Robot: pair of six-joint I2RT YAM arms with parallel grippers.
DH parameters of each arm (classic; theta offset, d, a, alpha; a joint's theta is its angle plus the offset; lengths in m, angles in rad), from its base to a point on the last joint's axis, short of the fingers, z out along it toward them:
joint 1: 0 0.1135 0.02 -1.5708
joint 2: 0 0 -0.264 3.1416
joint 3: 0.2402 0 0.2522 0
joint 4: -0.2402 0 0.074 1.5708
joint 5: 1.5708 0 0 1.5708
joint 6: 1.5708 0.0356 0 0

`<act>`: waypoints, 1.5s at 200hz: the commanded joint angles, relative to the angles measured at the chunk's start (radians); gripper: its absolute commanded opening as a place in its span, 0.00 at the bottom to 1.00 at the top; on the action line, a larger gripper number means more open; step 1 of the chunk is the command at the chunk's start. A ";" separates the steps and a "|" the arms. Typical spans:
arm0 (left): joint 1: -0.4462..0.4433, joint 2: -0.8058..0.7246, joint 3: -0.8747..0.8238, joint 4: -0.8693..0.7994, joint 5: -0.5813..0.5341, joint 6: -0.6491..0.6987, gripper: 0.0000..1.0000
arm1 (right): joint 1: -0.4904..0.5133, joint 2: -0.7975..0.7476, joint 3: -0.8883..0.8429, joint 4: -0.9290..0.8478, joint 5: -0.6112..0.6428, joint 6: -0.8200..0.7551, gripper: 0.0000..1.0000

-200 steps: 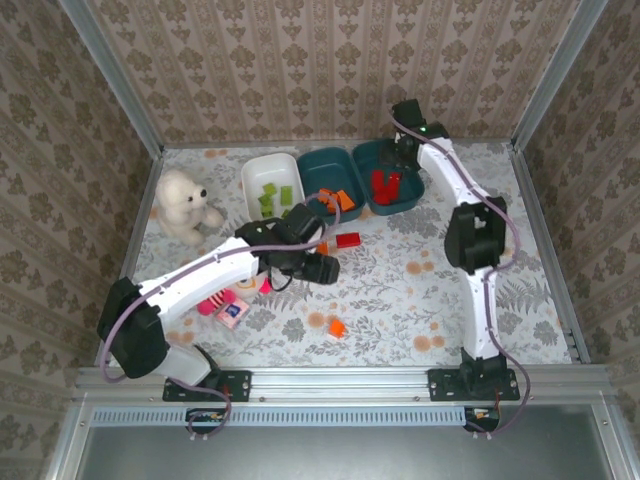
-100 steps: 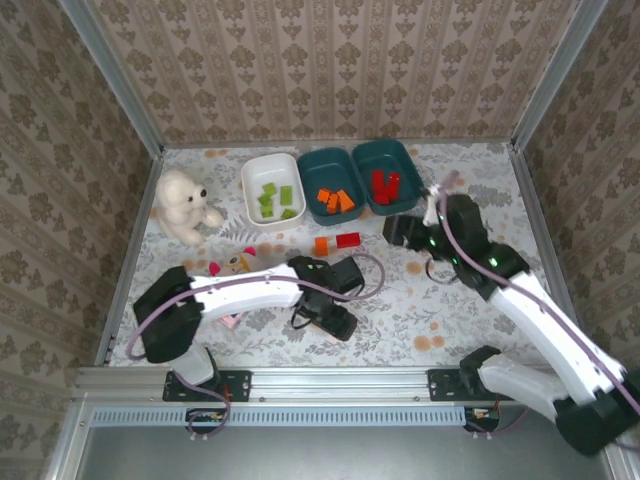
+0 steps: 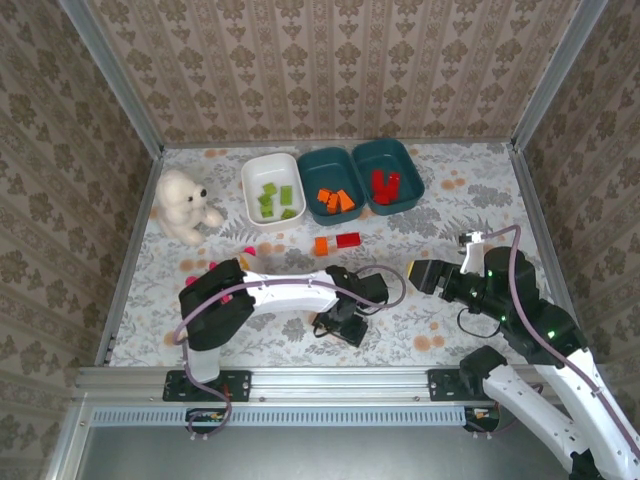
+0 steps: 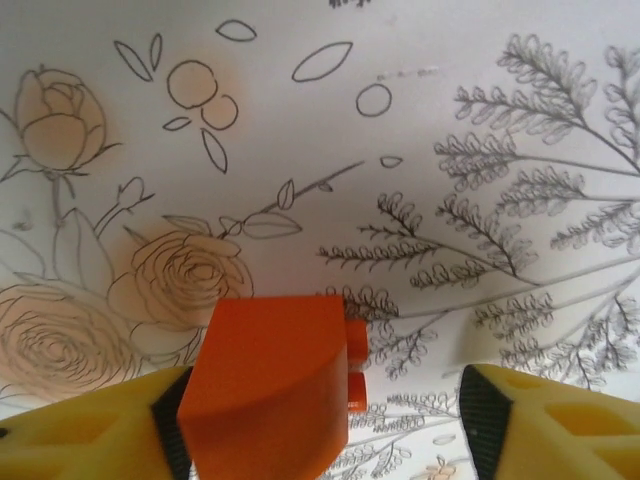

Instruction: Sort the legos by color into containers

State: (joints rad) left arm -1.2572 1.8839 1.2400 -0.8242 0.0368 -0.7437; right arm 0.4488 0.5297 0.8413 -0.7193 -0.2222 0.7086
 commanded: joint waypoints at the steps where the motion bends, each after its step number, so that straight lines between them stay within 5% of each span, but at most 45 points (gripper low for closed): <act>1: -0.013 0.029 0.030 -0.047 -0.054 -0.036 0.64 | 0.005 -0.002 0.004 -0.015 -0.039 0.023 0.76; 75: -0.015 0.076 0.049 -0.058 -0.123 -0.018 0.30 | 0.006 0.030 0.010 0.004 -0.046 0.014 0.76; 96: 0.006 0.034 0.066 -0.081 -0.147 -0.013 0.28 | 0.005 0.029 0.019 -0.005 -0.044 0.008 0.76; 126: 0.107 -0.073 0.130 -0.126 -0.165 0.018 0.27 | 0.005 0.040 0.068 -0.050 -0.021 -0.040 0.75; 171: 0.377 -0.124 0.307 -0.081 -0.111 0.147 0.26 | 0.005 0.118 0.131 -0.013 -0.007 -0.107 0.75; 220: 0.616 0.070 0.556 0.123 0.029 0.229 0.26 | 0.005 0.286 0.200 0.054 0.012 -0.182 0.75; 300: 0.744 0.577 1.132 0.213 0.055 0.177 0.26 | -0.005 0.401 0.211 0.113 0.015 -0.206 0.75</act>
State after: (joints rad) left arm -0.5385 2.3901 2.2860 -0.6571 0.0650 -0.5457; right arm 0.4496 0.9287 1.0298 -0.6411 -0.2348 0.5217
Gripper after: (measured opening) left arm 0.304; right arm 0.748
